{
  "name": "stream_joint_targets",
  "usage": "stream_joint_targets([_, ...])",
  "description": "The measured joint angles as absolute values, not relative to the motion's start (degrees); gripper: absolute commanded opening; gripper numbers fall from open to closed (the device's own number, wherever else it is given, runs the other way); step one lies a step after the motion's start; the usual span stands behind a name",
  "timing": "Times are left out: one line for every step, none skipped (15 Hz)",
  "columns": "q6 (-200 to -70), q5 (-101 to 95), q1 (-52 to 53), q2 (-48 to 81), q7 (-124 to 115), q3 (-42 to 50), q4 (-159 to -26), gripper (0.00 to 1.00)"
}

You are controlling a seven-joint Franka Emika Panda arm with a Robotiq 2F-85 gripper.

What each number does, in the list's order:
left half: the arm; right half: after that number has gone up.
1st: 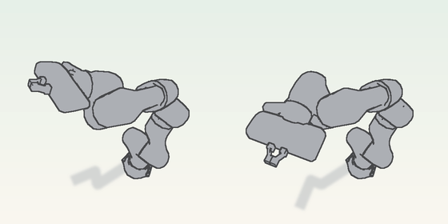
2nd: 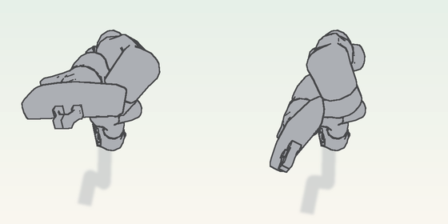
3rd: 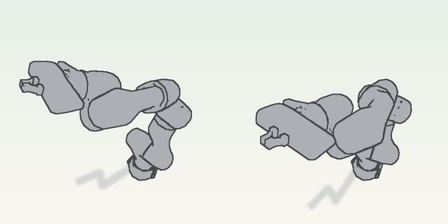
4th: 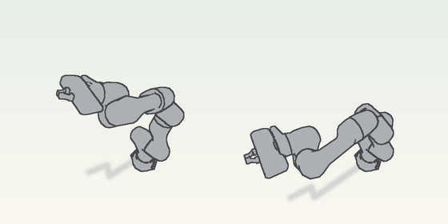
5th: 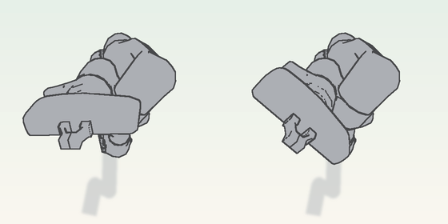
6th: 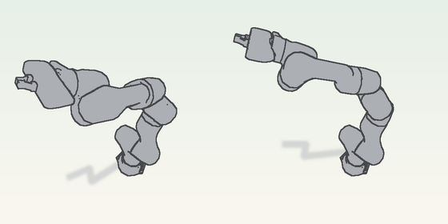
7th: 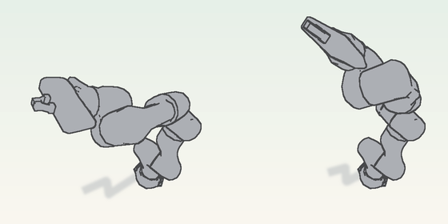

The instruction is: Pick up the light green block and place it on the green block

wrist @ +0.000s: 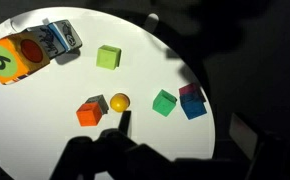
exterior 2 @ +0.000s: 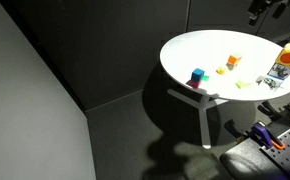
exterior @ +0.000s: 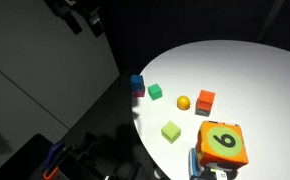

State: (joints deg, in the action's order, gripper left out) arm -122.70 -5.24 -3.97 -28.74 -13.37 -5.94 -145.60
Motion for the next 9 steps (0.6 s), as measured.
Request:
stream_joint_targets([-122.70,-5.24,-3.97,-28.74,-13.37,-5.94,-145.60,1.00])
stream_joint_targets([-122.70,-5.24,-3.97,-28.74,-13.37,-5.94,-145.60,1.00])
stream_joint_targets([-122.70,-5.24,-3.97,-28.74,-13.37,-5.94,-145.60,1.00])
stream_joint_targets([-122.70,-5.24,-3.97,-28.74,-13.37,-5.94,-145.60,1.00])
stream_joint_targets([-122.70,-5.24,-3.97,-28.74,-13.37,-5.94,-145.60,1.00])
stream_joint_targets([-122.70,-5.24,-3.97,-28.74,-13.37,-5.94,-145.60,1.00])
stream_joint_targets([-122.70,-5.24,-3.94,-28.72,-13.37,-5.92,-145.60,1.00])
stream_joint_targets([-122.62,-5.13,-3.88,-28.68,-13.37,-5.76,-145.60,1.00])
stream_joint_targets([-122.45,-5.01,-3.86,-28.59,-13.37,-5.45,-145.55,1.00])
